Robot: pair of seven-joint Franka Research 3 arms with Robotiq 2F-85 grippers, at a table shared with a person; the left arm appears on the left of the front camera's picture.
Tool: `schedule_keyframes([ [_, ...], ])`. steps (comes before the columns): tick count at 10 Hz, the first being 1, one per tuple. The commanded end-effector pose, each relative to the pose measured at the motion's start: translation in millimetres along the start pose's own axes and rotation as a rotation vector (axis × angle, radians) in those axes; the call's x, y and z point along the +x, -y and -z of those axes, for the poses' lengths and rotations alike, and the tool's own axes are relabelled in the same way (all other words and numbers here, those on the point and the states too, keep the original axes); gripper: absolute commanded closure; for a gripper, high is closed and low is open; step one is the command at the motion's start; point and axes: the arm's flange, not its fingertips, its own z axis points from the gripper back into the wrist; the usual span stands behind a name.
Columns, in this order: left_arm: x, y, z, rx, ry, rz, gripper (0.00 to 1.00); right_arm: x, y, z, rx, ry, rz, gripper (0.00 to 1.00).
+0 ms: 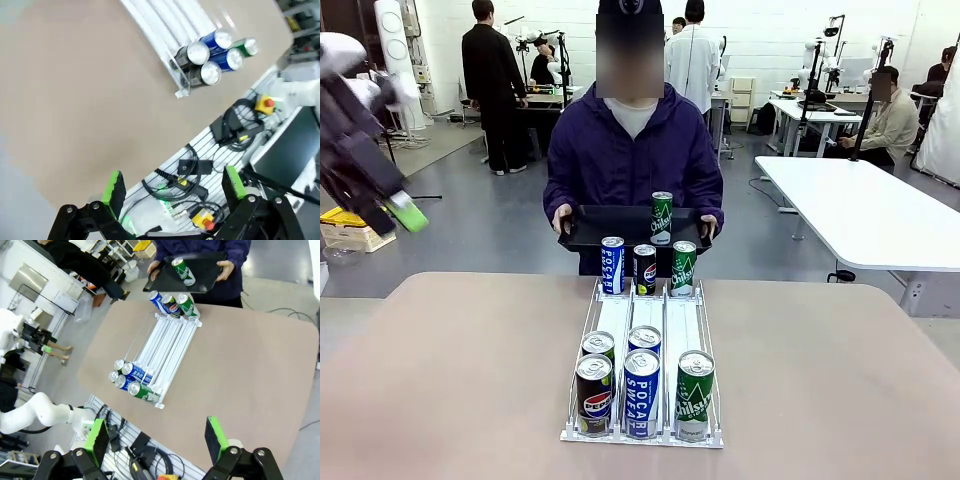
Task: Retrieve and hand over the desired beverage to the person.
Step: Pick up another can of the same type that the person held from the Automatic Can Dispenser.
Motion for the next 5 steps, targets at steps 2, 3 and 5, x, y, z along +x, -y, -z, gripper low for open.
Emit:
schedule_keyframes([
  [2, -8.4, 61.5, 63.3, 0.258, -0.022, -0.172, 0.00, 0.2, 1.1, 0.9, 0.022, 0.002, -0.008, 0.00],
  [3, -2.4, 75.3, 84.5, 0.307, 0.001, -0.212, 0.00, 0.2, 1.1, 0.9, 0.022, 0.002, -0.008, 0.00],
  [5, 6.7, 96.0, 113.5, 0.368, 0.060, -0.234, 0.00, 0.2, 1.1, 0.9, 0.022, 0.002, -0.008, 0.00],
])
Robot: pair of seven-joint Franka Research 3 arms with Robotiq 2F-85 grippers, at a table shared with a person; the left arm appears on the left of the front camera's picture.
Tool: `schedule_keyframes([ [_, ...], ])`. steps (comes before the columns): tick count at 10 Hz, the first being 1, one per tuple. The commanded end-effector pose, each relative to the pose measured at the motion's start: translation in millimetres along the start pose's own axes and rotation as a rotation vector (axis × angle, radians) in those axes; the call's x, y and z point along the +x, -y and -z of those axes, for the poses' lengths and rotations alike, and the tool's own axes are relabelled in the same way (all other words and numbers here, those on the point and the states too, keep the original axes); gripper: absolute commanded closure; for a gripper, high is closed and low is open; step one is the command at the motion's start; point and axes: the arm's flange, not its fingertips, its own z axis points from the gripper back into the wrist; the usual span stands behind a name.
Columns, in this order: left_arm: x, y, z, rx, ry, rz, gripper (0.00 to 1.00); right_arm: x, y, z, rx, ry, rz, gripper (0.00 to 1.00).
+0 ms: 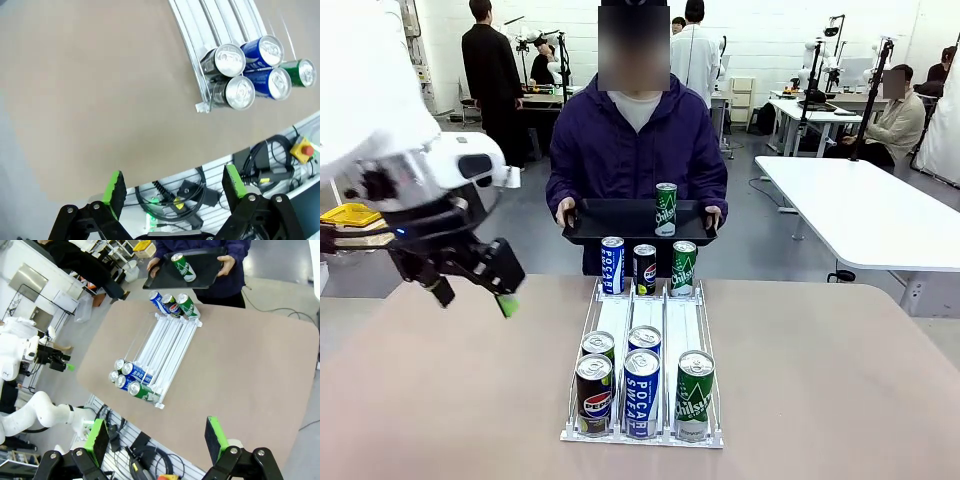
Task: Retrieve and hand over the desired beverage to the person.
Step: Pick up another can of the same type that the person held from the Automatic Can Dispenser.
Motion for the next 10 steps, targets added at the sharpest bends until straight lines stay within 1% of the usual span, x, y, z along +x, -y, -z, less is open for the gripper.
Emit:
schedule_keyframes([
  [1, 8.8, 11.5, 15.7, 0.053, 0.010, -0.024, 0.00, 0.2, 1.0, 0.9, 0.022, 0.002, -0.008, 0.00],
  [2, 11.1, 12.6, 17.0, 0.006, -0.027, 0.002, 0.00, 0.2, 1.0, 0.9, 0.022, 0.002, -0.008, 0.00],
  [3, 2.2, 10.5, 7.9, 0.020, 0.008, -0.008, 0.00, 0.2, 1.0, 0.9, 0.022, 0.002, -0.008, 0.00],
  [10, 2.2, 10.5, 7.9, 0.020, 0.008, -0.008, 0.00, 0.2, 1.0, 0.9, 0.022, 0.002, -0.008, 0.00],
])
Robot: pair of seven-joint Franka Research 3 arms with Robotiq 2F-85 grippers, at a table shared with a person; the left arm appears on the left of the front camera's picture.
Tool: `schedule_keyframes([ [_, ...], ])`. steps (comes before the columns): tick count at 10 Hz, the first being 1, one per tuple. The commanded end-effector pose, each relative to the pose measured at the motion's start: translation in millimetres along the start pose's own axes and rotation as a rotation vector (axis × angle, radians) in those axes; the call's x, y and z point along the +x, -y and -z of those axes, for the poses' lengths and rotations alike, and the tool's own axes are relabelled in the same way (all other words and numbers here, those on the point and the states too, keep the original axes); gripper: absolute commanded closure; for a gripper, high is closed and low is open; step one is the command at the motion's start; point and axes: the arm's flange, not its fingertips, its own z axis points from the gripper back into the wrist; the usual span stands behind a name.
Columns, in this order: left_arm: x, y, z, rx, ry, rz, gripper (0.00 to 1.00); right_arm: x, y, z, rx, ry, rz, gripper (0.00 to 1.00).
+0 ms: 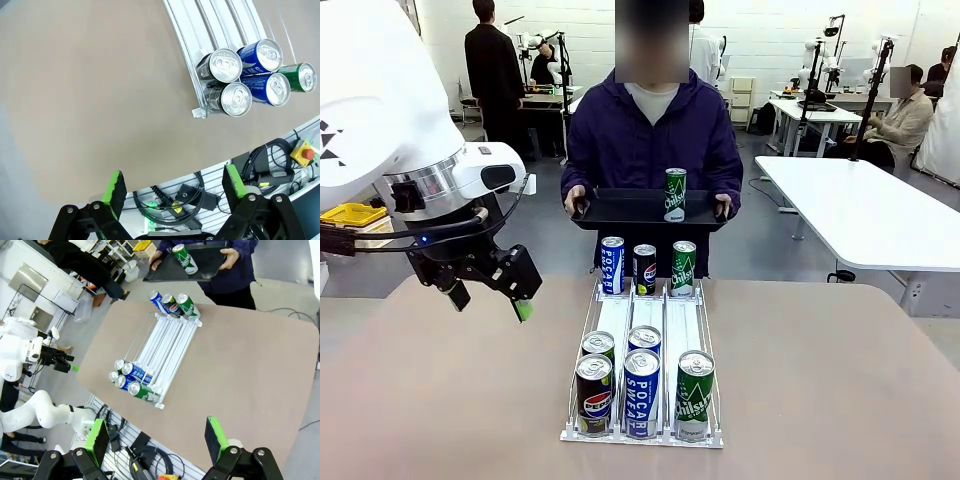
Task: Retrieve and hand over the desired beverage to the person.
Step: Pick up another can of the same type that the person held from the Automatic Can Dispenser.
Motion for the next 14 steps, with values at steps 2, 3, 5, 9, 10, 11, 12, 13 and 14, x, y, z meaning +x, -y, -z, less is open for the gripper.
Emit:
schedule_keyframes([
  [2, 0.0, 0.0, 0.0, 0.000, 0.000, 0.000, 0.00, 0.2, 1.0, 1.0, 0.022, 0.001, -0.008, 0.00],
  [3, 0.1, 20.5, 8.3, 0.041, -0.016, -0.002, 0.00, 0.2, 1.0, 1.0, 0.022, 0.001, -0.008, 0.00],
  [5, 3.2, 60.1, 24.4, 0.074, -0.051, -0.057, 0.00, 0.2, 1.0, 1.0, 0.022, 0.001, -0.008, 0.00],
  [9, 23.8, 93.1, 67.0, 0.106, -0.110, -0.183, 0.00, 0.2, 1.0, 1.0, 0.022, 0.001, -0.008, 0.00],
  [10, 24.1, 98.0, 77.9, 0.111, -0.110, -0.184, 0.00, 0.2, 1.0, 1.0, 0.022, 0.001, -0.008, 0.00],
  [11, 24.2, 102.6, 89.2, 0.110, -0.122, -0.161, 0.00, 0.2, 1.0, 1.0, 0.022, 0.001, -0.008, 0.00],
  [12, 25.4, 105.4, 96.0, 0.113, -0.111, -0.135, 0.00, 0.2, 1.0, 1.0, 0.022, 0.001, -0.008, 0.00],
  [13, 25.7, 107.2, 101.2, 0.113, -0.094, -0.133, 0.00, 0.2, 1.0, 1.0, 0.022, 0.001, -0.008, 0.00],
  [14, 27.4, 108.3, 104.9, 0.109, -0.100, -0.134, 0.00, 0.2, 1.0, 1.0, 0.022, 0.001, -0.008, 0.00],
])
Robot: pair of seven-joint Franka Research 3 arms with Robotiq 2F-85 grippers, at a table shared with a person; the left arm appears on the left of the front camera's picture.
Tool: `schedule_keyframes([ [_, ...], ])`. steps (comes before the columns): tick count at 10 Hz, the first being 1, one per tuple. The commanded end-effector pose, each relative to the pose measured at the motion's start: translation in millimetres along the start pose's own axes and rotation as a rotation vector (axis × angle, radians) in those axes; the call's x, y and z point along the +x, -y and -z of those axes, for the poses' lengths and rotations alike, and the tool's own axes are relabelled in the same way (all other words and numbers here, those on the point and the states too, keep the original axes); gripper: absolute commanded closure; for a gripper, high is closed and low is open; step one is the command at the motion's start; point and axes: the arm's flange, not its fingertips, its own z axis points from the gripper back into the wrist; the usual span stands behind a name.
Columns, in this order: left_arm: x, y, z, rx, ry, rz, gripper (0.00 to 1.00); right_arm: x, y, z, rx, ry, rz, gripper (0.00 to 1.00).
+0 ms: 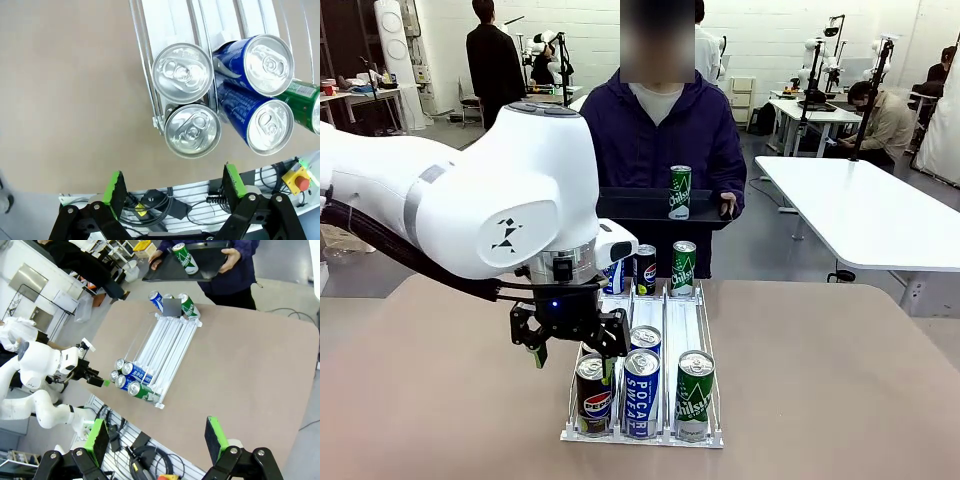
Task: Retrieve and hand over the desired beverage to the person.
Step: Pick up another can of the same type that the person held from the Automatic Can Dispenser.
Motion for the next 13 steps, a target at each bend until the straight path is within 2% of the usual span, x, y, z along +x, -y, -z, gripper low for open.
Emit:
schedule_keyframes([
  [1, 3.6, 8.4, 5.3, 0.016, 0.025, -0.032, 0.00, 0.2, 0.9, 1.1, 0.021, 0.001, -0.008, 0.00],
  [6, 12.2, 11.7, 17.5, -0.002, 0.038, -0.114, 0.00, 0.2, 0.9, 1.1, 0.021, 0.001, -0.008, 0.00],
  [13, 18.9, 11.0, 31.5, 0.010, 0.067, -0.149, 0.00, 0.2, 0.9, 1.1, 0.021, 0.001, -0.008, 0.00],
])
